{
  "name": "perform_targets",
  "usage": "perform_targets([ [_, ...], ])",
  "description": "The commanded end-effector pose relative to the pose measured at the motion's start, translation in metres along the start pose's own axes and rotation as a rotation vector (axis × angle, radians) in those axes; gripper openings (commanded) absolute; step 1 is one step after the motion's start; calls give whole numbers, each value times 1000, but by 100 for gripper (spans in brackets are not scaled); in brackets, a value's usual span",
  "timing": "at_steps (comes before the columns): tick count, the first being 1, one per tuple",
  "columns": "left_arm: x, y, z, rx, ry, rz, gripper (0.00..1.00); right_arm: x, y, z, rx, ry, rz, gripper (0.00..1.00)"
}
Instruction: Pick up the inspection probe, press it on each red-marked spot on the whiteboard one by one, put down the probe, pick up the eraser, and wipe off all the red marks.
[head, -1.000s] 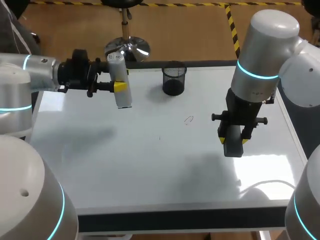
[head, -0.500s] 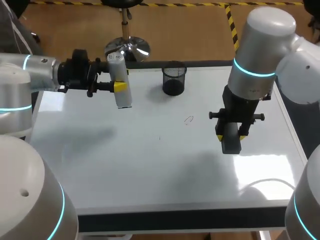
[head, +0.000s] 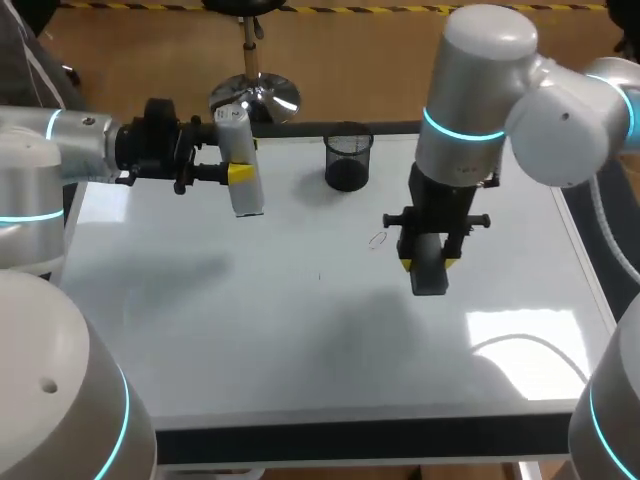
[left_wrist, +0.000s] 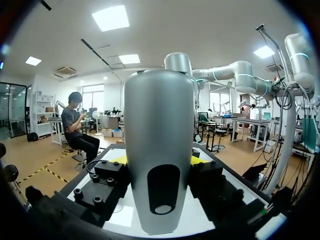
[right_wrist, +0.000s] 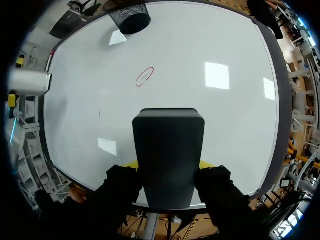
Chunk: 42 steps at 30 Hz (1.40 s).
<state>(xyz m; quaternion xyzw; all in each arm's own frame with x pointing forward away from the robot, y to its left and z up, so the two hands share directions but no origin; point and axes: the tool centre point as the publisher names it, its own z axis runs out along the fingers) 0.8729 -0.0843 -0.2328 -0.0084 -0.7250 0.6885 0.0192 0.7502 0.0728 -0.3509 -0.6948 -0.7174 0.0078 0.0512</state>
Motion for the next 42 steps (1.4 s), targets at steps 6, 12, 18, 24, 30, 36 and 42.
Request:
perform_targets([
  [6, 0, 0, 0, 2, 0, 2, 0, 43, 18, 4, 3, -60, -42, 0],
  [12, 0, 0, 0, 2, 0, 2, 0, 64, 26, 8, -6, -47, -81, 0],
  [18, 0, 0, 0, 2, 0, 2, 0, 82, 33, 14, -15, -43, -117, 0],
  [24, 0, 0, 0, 2, 0, 2, 0, 95, 43, 20, -24, -34, -146, 0],
  [30, 0, 0, 0, 2, 0, 2, 0, 103, 55, 28, -24, 3, -157, 0],
  [36, 0, 0, 0, 2, 0, 2, 0, 111, 67, 33, -13, 28, -167, 0],
  [42, 0, 0, 0, 2, 0, 2, 0, 117, 82, 35, 1, 34, -170, 0],
])
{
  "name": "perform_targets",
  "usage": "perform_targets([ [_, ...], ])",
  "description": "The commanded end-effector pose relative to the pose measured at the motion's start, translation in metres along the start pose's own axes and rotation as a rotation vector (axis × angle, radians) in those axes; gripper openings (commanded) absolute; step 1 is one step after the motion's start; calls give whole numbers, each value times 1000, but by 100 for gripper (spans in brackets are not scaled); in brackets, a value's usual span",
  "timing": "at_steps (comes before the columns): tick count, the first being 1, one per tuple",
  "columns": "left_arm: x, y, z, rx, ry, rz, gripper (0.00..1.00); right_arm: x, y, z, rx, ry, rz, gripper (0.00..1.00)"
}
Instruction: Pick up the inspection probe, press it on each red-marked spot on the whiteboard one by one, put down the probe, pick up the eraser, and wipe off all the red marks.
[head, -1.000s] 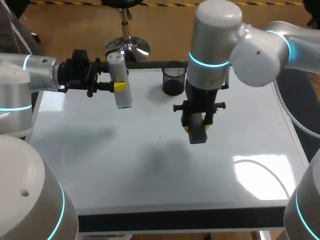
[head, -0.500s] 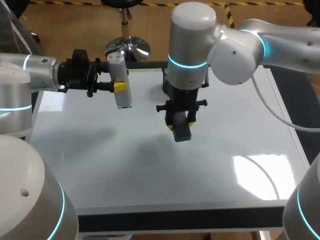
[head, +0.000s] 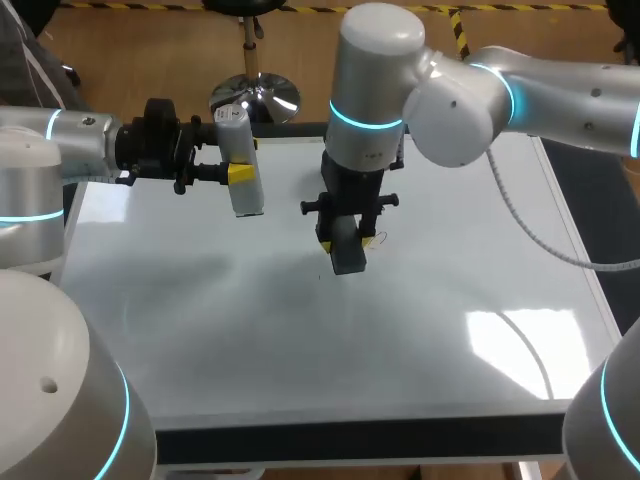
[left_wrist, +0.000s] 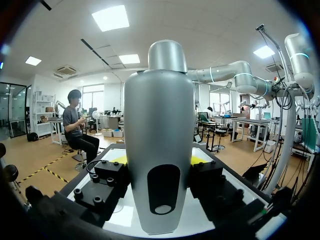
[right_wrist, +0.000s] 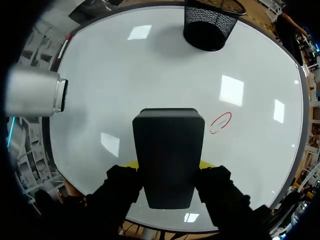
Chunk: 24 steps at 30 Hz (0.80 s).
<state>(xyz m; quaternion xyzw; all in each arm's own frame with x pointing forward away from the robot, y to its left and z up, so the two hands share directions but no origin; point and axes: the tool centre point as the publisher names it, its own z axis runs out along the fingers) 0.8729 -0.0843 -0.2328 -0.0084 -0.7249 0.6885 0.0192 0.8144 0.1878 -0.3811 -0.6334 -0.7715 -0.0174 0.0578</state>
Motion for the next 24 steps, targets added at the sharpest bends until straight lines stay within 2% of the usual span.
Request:
perform_targets([
  [1, 0, 0, 0, 2, 0, 2, 0, 4, 14, 5, 26, -1, -3, 0],
  [24, 0, 0, 0, 2, 0, 2, 0, -11, 42, 43, 79, 29, 46, 0],
])
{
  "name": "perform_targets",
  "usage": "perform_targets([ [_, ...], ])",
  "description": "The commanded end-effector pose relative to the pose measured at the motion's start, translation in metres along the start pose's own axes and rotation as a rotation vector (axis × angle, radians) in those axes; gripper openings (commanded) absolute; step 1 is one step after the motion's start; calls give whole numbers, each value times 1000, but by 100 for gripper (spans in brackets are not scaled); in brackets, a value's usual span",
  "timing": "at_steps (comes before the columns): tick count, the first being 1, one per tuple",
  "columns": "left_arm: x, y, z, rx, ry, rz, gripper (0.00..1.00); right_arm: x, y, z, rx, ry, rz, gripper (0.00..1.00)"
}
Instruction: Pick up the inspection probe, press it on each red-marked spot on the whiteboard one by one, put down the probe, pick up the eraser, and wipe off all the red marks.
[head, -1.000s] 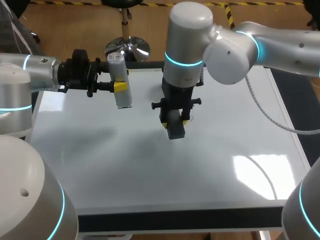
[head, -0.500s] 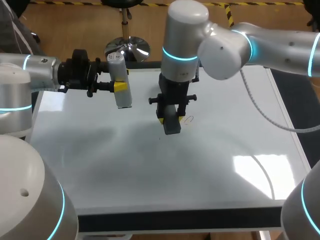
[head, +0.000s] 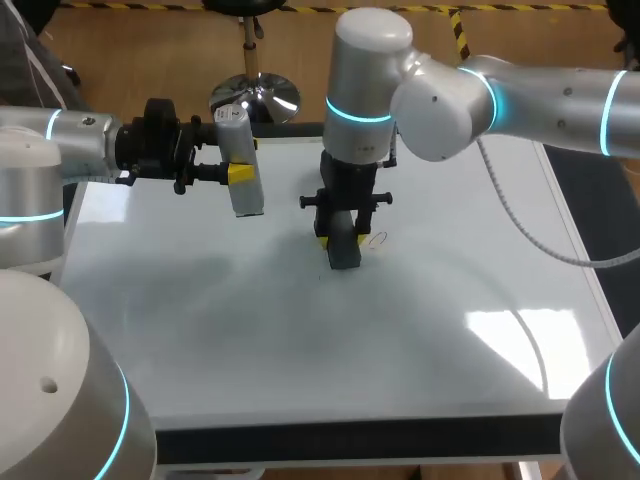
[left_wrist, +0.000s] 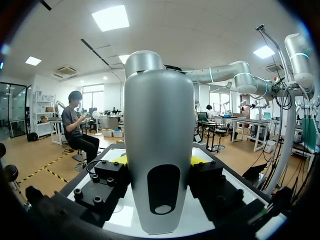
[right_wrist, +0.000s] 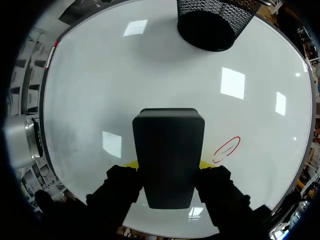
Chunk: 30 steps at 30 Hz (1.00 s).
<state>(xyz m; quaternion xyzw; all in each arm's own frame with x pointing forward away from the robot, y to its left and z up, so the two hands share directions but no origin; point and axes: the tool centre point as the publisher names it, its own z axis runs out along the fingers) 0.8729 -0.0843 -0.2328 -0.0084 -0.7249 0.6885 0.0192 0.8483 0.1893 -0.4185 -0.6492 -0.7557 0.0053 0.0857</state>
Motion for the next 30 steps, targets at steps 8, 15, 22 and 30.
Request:
perform_targets([
  [8, 0, 0, 0, 2, 0, 2, 0, -2, 16, 16, 34, 19, -7, 0],
  [15, 0, 0, 0, 2, 0, 2, 0, -14, 16, 20, 45, 11, 1, 0],
  [22, 0, 0, 0, 2, 0, 2, 0, -35, 10, 20, 37, 3, 34, 0],
  [30, 0, 0, 0, 2, 0, 2, 0, -59, 6, 24, 46, -8, 71, 0],
])
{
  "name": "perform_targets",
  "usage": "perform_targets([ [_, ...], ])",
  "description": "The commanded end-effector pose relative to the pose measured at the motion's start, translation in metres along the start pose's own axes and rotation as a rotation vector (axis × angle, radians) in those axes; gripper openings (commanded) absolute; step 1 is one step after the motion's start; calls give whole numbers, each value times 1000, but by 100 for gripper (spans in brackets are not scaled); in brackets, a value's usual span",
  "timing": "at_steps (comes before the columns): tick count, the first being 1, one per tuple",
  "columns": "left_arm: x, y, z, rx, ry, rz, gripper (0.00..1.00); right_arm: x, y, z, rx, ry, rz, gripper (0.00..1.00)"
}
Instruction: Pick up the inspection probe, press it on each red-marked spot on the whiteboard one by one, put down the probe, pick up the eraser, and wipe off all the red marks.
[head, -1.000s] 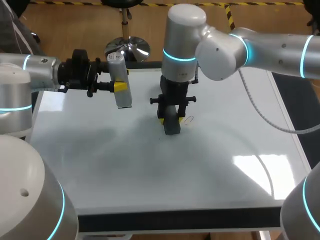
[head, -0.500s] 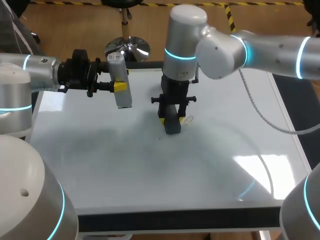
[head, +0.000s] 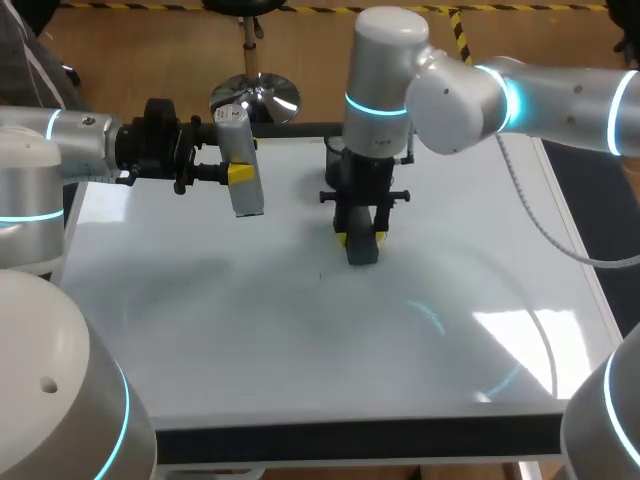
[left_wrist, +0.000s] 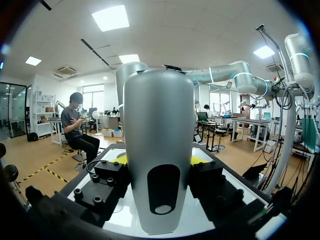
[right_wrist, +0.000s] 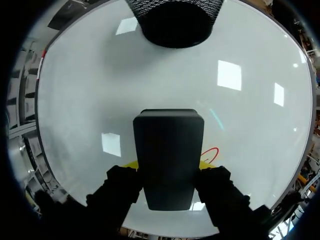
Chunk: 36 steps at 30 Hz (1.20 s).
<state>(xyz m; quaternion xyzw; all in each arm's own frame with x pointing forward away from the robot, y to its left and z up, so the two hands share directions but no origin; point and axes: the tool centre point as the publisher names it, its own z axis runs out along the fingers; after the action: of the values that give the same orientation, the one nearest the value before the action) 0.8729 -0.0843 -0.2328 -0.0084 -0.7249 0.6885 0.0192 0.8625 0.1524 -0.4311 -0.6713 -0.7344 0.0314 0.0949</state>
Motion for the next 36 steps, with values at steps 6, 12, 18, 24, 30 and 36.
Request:
perform_targets([
  [6, 0, 0, 0, 2, 0, 2, 0, -39, -2, 22, 13, 2, 37, 0],
  [12, 0, 0, 0, 2, 0, 2, 0, -58, -4, 22, 28, -20, 74, 0],
  [18, 0, 0, 0, 2, 0, 2, 0, -65, -4, 11, 24, -26, 95, 0],
  [24, 0, 0, 0, 2, 0, 2, 0, -42, 1, -6, -5, -35, 60, 0],
  [30, 0, 0, 0, 2, 0, 2, 0, -14, 7, -11, -18, -47, 14, 0],
  [36, 0, 0, 0, 2, 0, 2, 0, 6, 12, -6, -13, -38, -18, 0],
])
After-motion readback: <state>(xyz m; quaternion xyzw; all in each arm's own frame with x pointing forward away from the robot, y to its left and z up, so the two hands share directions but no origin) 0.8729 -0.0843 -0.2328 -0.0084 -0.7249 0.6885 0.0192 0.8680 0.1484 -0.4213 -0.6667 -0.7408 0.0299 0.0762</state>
